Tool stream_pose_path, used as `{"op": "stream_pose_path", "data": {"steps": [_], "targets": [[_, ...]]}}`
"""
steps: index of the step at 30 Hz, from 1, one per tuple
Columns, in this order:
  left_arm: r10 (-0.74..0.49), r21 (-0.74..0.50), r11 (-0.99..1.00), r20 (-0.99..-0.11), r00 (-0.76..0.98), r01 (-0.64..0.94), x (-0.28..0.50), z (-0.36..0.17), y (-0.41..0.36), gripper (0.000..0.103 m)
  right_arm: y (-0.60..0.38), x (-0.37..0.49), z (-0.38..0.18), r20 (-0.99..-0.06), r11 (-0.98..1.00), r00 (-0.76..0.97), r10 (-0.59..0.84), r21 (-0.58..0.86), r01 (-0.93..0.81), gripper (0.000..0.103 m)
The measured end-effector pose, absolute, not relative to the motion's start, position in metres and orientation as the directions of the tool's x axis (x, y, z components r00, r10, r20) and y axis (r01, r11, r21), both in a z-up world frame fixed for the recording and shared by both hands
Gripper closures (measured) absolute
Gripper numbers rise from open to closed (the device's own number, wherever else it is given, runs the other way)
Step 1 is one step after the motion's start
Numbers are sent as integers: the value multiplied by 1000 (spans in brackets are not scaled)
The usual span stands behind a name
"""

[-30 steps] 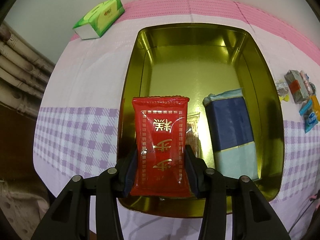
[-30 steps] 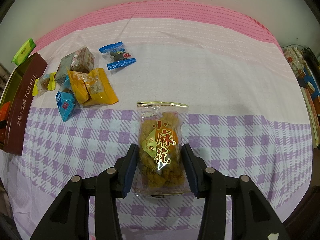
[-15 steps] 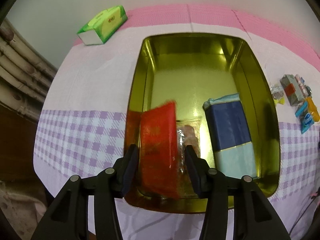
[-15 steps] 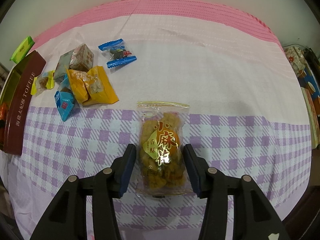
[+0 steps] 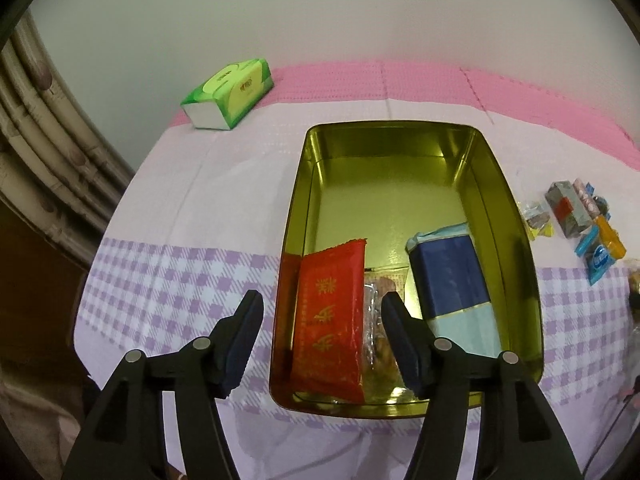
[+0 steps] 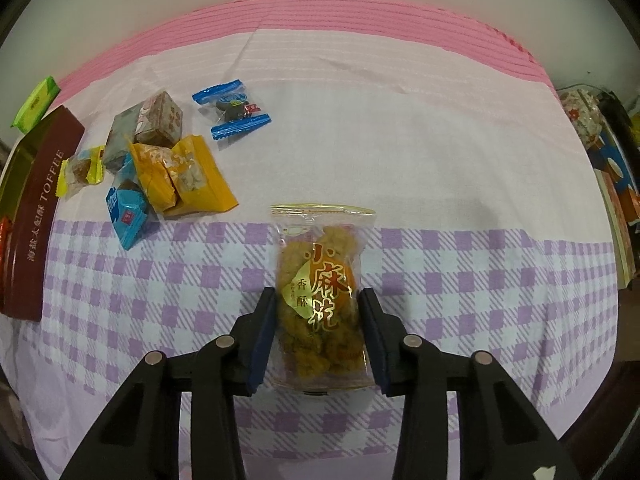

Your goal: Organize snacks

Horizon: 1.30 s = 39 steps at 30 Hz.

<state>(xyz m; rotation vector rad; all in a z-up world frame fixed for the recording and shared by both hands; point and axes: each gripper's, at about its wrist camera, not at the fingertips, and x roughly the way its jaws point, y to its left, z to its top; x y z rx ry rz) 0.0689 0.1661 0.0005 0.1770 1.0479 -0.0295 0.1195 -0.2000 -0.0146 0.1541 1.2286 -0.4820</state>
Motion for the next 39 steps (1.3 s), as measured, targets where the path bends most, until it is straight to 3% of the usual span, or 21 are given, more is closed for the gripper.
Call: {"op": "stream_pose_path", "data": {"steps": [12,28,39], "targets": [[43,51,999,-845,534,-1,71,11,204,36,-140,98,33,-883,901,354,-310,-154,406,66],[136,57,985,-842,522,-165,60,9,249,35,39,136,42,-893,997,449,34,64,51,66],[152,58,980,-840,521,-192,59,8,256,35,77,114,11,-926,992,358,120,123,-14,66]]}}
